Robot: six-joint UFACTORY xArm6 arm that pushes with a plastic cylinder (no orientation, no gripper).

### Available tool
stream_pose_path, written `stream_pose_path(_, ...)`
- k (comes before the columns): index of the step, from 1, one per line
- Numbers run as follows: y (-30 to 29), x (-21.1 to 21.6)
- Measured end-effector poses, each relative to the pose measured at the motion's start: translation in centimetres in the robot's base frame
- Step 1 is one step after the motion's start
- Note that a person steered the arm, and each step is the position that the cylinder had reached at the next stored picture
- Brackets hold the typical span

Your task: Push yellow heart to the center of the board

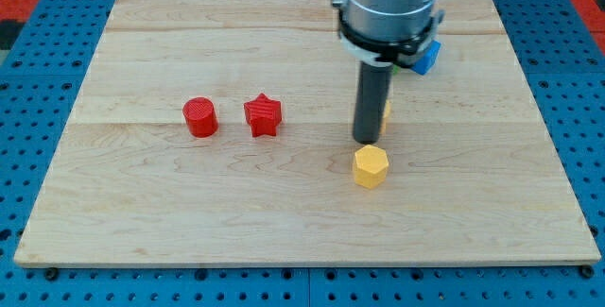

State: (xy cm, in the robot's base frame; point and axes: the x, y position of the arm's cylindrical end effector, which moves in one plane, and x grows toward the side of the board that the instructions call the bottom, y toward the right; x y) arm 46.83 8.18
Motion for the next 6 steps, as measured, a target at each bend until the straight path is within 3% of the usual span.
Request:
stream_pose_path(4, 9.3, -4.5)
stream_pose_path(6, 7.1, -7.6)
